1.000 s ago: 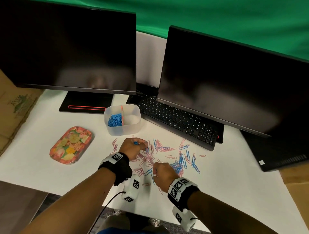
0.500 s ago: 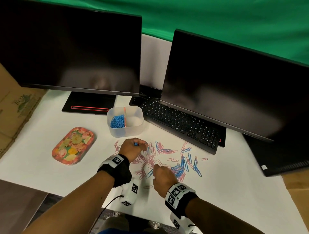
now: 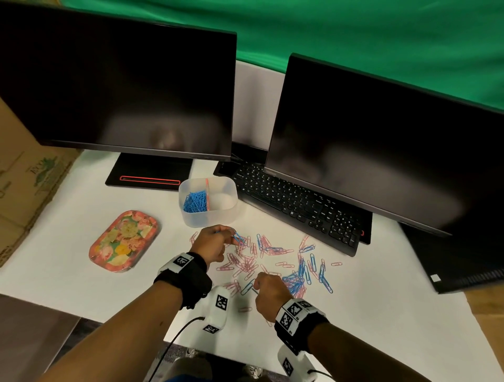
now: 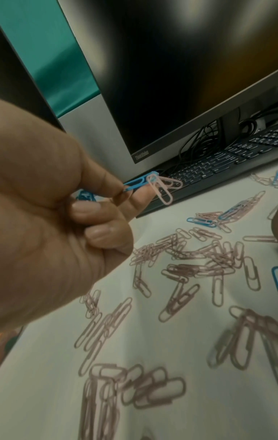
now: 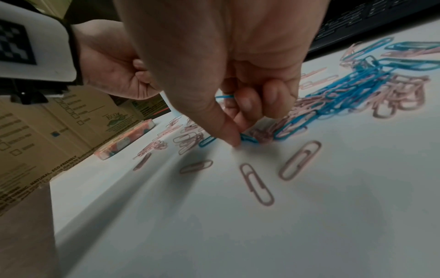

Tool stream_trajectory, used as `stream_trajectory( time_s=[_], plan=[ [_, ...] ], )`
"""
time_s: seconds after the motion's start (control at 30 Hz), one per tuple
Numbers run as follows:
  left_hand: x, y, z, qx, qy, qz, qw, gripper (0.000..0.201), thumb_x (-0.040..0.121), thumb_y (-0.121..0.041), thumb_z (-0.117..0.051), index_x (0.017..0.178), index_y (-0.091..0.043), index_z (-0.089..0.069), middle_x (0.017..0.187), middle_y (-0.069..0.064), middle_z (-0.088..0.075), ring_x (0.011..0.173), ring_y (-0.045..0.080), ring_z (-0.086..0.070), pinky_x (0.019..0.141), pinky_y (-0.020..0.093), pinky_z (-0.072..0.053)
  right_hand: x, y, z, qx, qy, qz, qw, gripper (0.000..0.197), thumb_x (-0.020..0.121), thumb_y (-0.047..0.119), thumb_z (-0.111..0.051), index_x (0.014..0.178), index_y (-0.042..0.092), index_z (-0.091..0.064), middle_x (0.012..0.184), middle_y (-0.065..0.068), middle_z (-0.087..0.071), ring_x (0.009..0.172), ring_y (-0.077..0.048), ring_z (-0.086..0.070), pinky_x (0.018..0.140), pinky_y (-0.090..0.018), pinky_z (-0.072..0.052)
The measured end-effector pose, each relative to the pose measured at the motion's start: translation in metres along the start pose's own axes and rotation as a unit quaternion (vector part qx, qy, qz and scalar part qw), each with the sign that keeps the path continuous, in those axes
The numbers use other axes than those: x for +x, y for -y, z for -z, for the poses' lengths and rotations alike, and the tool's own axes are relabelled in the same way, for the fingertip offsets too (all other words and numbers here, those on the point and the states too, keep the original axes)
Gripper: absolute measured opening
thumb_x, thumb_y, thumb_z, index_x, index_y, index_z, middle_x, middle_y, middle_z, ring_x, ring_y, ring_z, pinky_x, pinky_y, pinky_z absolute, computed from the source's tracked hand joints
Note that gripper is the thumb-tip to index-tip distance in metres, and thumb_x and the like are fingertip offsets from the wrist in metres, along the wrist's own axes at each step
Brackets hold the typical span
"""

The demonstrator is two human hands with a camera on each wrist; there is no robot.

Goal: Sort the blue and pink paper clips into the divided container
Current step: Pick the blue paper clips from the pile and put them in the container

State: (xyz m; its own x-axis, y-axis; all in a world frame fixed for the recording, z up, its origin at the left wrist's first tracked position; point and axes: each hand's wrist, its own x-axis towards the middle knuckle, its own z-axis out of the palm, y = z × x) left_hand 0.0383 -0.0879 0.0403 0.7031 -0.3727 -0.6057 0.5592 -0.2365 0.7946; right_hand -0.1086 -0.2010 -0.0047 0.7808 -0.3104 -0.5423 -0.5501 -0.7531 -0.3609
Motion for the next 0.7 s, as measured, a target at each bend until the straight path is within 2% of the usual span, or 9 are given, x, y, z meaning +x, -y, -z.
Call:
stream_trajectory(
  time_s=[0.07, 0.2, 0.3, 0.37, 0.4, 0.43, 0.53, 0.63, 0.7],
  plan=[
    [0.001, 0.001, 0.001, -0.008, 0.001, -0.002, 1.0, 0.01, 0.09, -0.011, -0.055, 0.087, -0.009, -0.064, 0.079, 0.016, -0.07, 0.043, 0.014, -0.023, 0.044, 0.018, -0.019, 0.001, -0.001, 0.002, 0.002, 0.0, 0.002, 1.0, 0.027, 0.085, 0.001, -0.051, 0.11, 0.007, -0.059, 0.116, -0.012, -0.061, 0.103, -0.025, -0.06, 0.081, -0.026, -0.051],
    [0.003, 0.003, 0.002, -0.003, -0.008, -0.024, 1.0, 0.013, 0.09, -0.015, -0.058, 0.086, -0.009, -0.069, 0.08, 0.011, -0.068, 0.044, 0.015, -0.024, 0.044, 0.019, -0.022, 0.001, 0.002, 0.019, 0.092, -0.055, 0.012, 0.994, 0.01, 0.089, 0.015, -0.052, 0.087, 0.015, -0.062, 0.099, -0.006, -0.066, 0.085, -0.019, -0.058, 0.071, -0.023, -0.048],
    [0.003, 0.004, 0.001, -0.019, -0.009, -0.022, 1.0, 0.012, 0.09, -0.012, -0.056, 0.087, -0.009, -0.068, 0.079, 0.013, -0.066, 0.043, 0.013, -0.026, 0.041, 0.017, -0.024, 0.005, 0.01, 0.04, 0.202, -0.076, 0.043, 0.976, 0.021, 0.089, 0.012, -0.052, 0.073, 0.025, -0.056, 0.086, 0.002, -0.065, 0.075, -0.009, -0.056, 0.063, -0.014, -0.04],
    [0.001, 0.002, 0.001, -0.041, 0.001, -0.015, 0.999, 0.012, 0.091, -0.01, -0.054, 0.088, -0.01, -0.066, 0.077, 0.013, -0.064, 0.04, 0.01, -0.029, 0.039, 0.017, -0.024, 0.009, 0.018, 0.055, 0.328, -0.058, 0.056, 0.941, 0.024, 0.09, 0.0, -0.048, 0.076, 0.019, -0.054, 0.082, -0.009, -0.065, 0.059, 0.0, -0.054, 0.054, -0.007, -0.037],
    [0.0, 0.002, 0.001, -0.051, 0.01, -0.013, 0.999, 0.012, 0.091, -0.01, -0.053, 0.088, -0.01, -0.065, 0.076, 0.012, -0.061, 0.039, 0.008, -0.03, 0.039, 0.016, -0.023, 0.011, 0.022, 0.06, 0.391, -0.039, 0.056, 0.918, 0.026, 0.09, -0.006, -0.046, 0.078, 0.016, -0.052, 0.078, -0.014, -0.062, 0.05, 0.002, -0.052, 0.049, -0.008, -0.037],
    [0.0, 0.001, 0.002, -0.061, 0.02, -0.01, 0.998, 0.011, 0.092, -0.01, -0.053, 0.089, -0.01, -0.063, 0.074, 0.011, -0.058, 0.038, 0.007, -0.031, 0.038, 0.016, -0.022, 0.012, 0.024, 0.064, 0.431, -0.018, 0.051, 0.901, 0.026, 0.091, -0.008, -0.043, 0.083, 0.015, -0.052, 0.074, -0.013, -0.059, 0.045, 0.0, -0.048, 0.044, -0.009, -0.035],
    [-0.002, -0.001, 0.003, -0.091, 0.043, -0.003, 0.995, 0.01, 0.094, -0.011, -0.051, 0.095, -0.009, -0.061, 0.07, 0.008, -0.054, 0.036, 0.005, -0.033, 0.04, 0.017, -0.017, 0.017, 0.029, 0.07, 0.467, 0.042, 0.025, 0.883, 0.028, 0.092, -0.003, -0.035, 0.101, 0.015, -0.054, 0.066, -0.004, -0.05, 0.048, -0.01, -0.034, 0.044, -0.02, -0.025],
    [-0.003, -0.005, 0.002, -0.132, 0.056, 0.004, 0.99, 0.012, 0.096, -0.01, -0.048, 0.1, -0.006, -0.058, 0.063, 0.004, -0.061, 0.035, 0.005, -0.034, 0.04, 0.018, -0.015, 0.02, 0.034, 0.071, 0.481, 0.058, -0.002, 0.875, 0.034, 0.089, -0.005, -0.03, 0.101, 0.015, -0.055, 0.06, -0.001, -0.04, 0.047, -0.01, -0.027, 0.045, -0.02, -0.019],
    [-0.004, -0.006, 0.001, -0.153, 0.064, 0.009, 0.986, 0.011, 0.096, -0.01, -0.047, 0.099, -0.007, -0.057, 0.068, 0.006, -0.065, 0.035, 0.005, -0.034, 0.04, 0.019, -0.014, 0.019, 0.038, 0.07, 0.479, 0.054, 0.004, 0.876, 0.029, 0.092, 0.0, -0.032, 0.1, 0.016, -0.055, 0.056, 0.004, -0.038, 0.044, -0.008, -0.026, 0.042, -0.018, -0.019]
  ],
)
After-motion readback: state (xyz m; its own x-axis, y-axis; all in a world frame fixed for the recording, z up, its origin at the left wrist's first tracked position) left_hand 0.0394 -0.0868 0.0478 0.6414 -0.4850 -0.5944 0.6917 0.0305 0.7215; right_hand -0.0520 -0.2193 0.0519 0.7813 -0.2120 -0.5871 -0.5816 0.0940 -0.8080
